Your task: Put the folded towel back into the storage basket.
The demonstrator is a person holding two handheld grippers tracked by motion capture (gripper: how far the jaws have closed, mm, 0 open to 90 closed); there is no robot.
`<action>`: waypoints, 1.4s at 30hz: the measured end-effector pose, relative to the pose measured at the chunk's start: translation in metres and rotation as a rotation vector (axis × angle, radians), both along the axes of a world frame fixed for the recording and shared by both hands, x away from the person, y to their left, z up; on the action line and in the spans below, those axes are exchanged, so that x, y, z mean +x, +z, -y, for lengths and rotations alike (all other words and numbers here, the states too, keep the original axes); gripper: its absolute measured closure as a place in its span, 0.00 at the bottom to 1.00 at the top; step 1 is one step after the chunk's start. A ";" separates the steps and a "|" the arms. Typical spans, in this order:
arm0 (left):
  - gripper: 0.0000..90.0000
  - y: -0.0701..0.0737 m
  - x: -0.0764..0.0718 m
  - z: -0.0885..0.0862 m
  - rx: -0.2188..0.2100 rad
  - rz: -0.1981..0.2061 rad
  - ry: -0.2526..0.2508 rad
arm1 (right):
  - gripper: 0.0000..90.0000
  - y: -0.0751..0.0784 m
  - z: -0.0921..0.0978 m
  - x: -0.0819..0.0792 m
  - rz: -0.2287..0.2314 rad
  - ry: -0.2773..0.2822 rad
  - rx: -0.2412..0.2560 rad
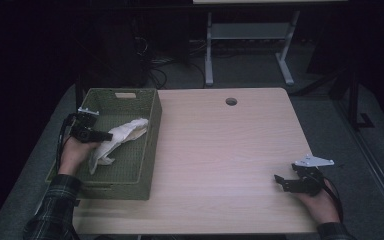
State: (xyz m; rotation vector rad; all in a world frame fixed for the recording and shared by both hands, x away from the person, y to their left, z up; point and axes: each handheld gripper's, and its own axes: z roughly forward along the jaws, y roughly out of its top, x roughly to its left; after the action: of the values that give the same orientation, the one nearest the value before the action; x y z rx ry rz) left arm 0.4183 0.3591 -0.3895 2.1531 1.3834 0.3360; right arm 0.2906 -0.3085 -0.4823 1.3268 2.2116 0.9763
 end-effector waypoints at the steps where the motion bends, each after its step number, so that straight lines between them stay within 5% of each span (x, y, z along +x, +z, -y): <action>1: 0.70 0.000 0.000 0.000 0.006 0.005 0.000 | 0.19 0.000 0.000 0.000 0.000 0.000 -0.001; 4: 0.60 0.005 -0.001 0.001 -0.002 0.039 -0.005 | 0.19 0.000 0.000 0.000 0.000 0.000 0.000; 10: 0.59 0.019 -0.007 0.002 0.016 0.098 -0.009 | 0.19 0.000 0.000 0.000 0.000 0.000 0.000; 13: 0.58 0.022 -0.010 -0.004 0.034 0.088 0.001 | 0.19 0.000 0.000 0.000 0.000 0.000 0.000; 19: 0.47 0.020 -0.024 -0.017 -0.008 0.085 0.011 | 0.19 0.000 0.000 0.000 0.000 0.000 0.000; 24: 0.44 0.011 -0.033 -0.019 0.005 0.033 0.015 | 0.19 0.000 0.000 0.000 0.000 -0.002 0.000; 26: 0.48 0.007 -0.033 -0.019 0.020 0.018 0.017 | 0.19 0.000 0.000 0.000 0.000 -0.002 0.000; 31: 0.88 -0.002 -0.025 -0.012 0.043 -0.028 -0.002 | 0.19 0.000 0.000 0.000 0.000 -0.003 0.000; 38: 0.91 -0.003 0.006 0.015 0.138 -0.041 -0.026 | 0.19 0.000 0.000 0.000 0.000 -0.003 0.000; 42: 0.85 -0.005 0.013 0.021 0.124 -0.048 -0.037 | 0.19 0.000 0.000 0.000 0.000 -0.003 0.000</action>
State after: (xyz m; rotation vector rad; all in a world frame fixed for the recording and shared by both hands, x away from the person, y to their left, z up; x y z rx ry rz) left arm 0.4317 0.3378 -0.3950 2.2979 1.3800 0.3670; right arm 0.2906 -0.3082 -0.4822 1.3304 2.2088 0.9751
